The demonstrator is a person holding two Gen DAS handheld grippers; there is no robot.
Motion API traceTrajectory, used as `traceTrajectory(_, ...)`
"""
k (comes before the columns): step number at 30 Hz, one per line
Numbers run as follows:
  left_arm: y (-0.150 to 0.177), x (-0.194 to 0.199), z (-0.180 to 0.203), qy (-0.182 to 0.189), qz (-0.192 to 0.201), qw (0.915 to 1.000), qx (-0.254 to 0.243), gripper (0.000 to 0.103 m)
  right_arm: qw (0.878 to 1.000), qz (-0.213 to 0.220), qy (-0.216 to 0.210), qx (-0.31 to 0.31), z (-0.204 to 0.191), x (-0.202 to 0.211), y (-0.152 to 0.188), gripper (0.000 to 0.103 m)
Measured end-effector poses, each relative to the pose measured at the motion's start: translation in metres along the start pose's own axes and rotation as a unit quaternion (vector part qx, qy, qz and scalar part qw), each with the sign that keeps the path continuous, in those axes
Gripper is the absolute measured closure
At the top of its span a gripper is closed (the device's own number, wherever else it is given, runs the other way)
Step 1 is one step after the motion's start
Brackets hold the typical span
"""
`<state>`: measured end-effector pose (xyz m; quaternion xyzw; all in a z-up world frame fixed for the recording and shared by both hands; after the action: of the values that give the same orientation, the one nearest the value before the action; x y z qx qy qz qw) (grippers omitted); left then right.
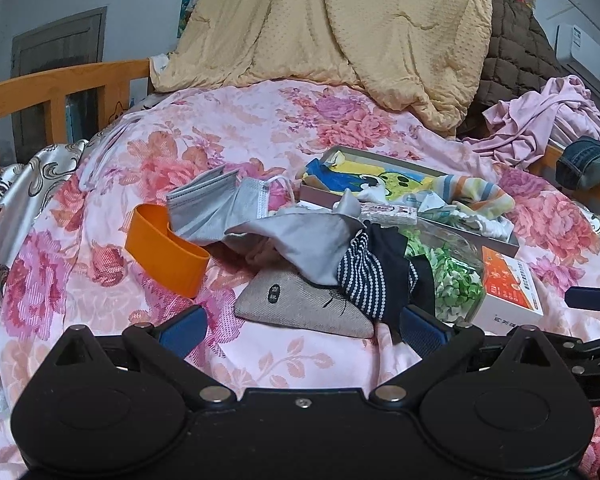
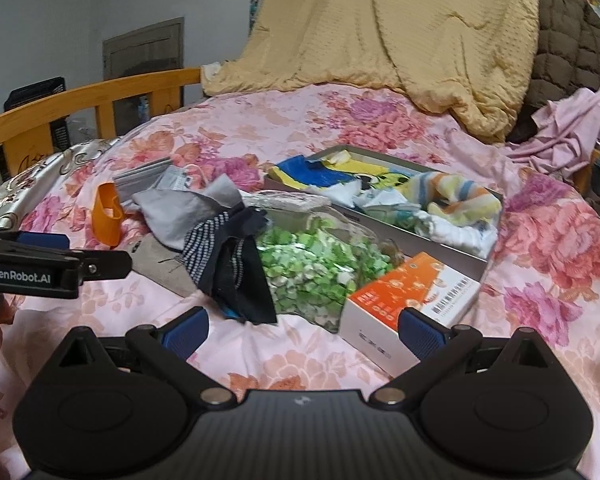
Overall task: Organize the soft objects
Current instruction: 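Move both tools back over the remaining pile of soft items, then grasp the grey cloth with the left gripper while the right grasps the black-and-white striped sock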
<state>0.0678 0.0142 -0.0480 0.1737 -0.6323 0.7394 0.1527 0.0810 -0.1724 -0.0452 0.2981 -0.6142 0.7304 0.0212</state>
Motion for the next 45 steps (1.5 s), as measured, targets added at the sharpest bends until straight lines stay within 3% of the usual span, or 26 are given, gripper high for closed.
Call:
traceTrajectory(24,-0.009,-0.008,-0.017,-0.013,0.017,0.9998,0.002,0.001,0.996,0.045,-0.041,0.062,-0.03,-0.025,-0.003,0.0)
traceTrajectory(33,-0.029,-0.03,-0.01,0.014,0.018,0.9992,-0.034,0.001,0.993,0.068,-0.053,0.082,-0.038,-0.046,-0.008,0.0)
traceTrajectory(45,-0.041,-0.064,-0.001,0.007,0.001,1.0,-0.006,0.001,0.988,0.092,-0.06,0.108,-0.043,-0.062,-0.015,0.001)
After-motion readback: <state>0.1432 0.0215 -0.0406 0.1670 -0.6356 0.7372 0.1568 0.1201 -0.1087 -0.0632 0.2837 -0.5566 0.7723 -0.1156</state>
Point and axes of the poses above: each gripper's, at about its wrist camera, not at the fingertips, and x roughly against the way its jaws point, z to its right, y to its underside, the point moved 5 cm from there along -x, roughly the way its jaws point, and after that the axes turned 5 degrees about z, right-handed, at the moved point
